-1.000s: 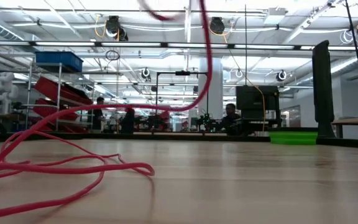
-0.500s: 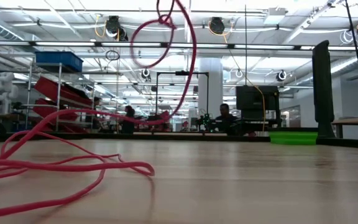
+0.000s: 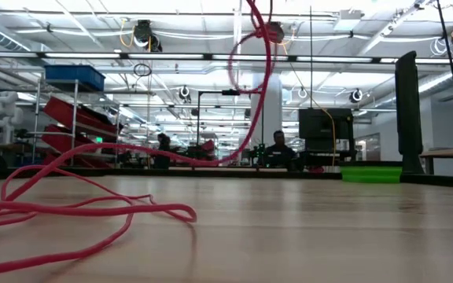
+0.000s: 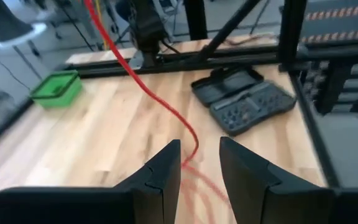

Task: Coil cords
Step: Coil the red wire on the black spool

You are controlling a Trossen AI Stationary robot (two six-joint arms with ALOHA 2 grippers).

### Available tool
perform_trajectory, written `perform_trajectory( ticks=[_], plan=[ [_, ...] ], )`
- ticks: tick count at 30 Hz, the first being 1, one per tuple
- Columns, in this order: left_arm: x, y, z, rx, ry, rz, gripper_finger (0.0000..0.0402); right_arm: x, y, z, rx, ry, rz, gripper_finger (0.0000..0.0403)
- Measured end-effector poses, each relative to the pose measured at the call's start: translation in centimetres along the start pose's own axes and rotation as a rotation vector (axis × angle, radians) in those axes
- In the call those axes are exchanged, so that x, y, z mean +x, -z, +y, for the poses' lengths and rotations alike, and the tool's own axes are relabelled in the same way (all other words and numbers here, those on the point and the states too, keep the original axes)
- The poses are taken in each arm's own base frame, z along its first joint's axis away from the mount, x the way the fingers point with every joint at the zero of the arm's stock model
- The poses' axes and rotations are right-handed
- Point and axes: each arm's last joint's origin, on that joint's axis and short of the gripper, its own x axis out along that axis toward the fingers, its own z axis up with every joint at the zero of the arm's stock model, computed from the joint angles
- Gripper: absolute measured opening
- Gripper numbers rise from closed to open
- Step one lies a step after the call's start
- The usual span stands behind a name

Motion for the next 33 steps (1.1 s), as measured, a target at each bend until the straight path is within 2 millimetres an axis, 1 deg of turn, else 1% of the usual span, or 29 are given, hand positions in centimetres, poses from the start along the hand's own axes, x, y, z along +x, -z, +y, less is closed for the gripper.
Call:
perform_trajectory(
  ticks=[4, 9, 12, 17, 21, 25, 33],
  plan=[
    [1.7, 0.6, 0.3, -0.055, -0.025, 0.011, 0.0119, 0.0, 0.0, 0.0, 0.000, 0.000, 0.000, 0.0000],
    [3.9, 2.4, 0.1, -0.137, -0.066, 0.066, 0.0119, -0.2, 0.0, 0.2, -0.003, -0.009, -0.002, 0.0000],
    [5.3, 3.6, 0.2, -0.114, -0.101, 0.095, 0.0119, -0.5, 0.1, 0.4, -0.011, -0.018, -0.005, 0.0000],
    [6.8, 4.7, 1.1, -0.084, -0.153, 0.152, 0.0119, -1.4, 0.1, 0.8, -0.019, -0.029, -0.022, 0.0000],
    [7.0, 5.6, 1.3, -0.055, -0.172, 0.203, 0.0119, -2.5, 0.0, 0.9, -0.019, -0.011, -0.045, 0.0000],
    [7.0, 6.4, 2.1, -0.036, -0.219, 0.283, 0.0118, -3.3, 0.1, 1.2, -0.022, 0.006, -0.062, 0.0000],
    [6.3, 7.8, 3.0, 0.027, -0.275, 0.411, 0.0118, -4.3, 0.2, 1.8, -0.037, 0.028, -0.082, 0.0000]
  ],
)
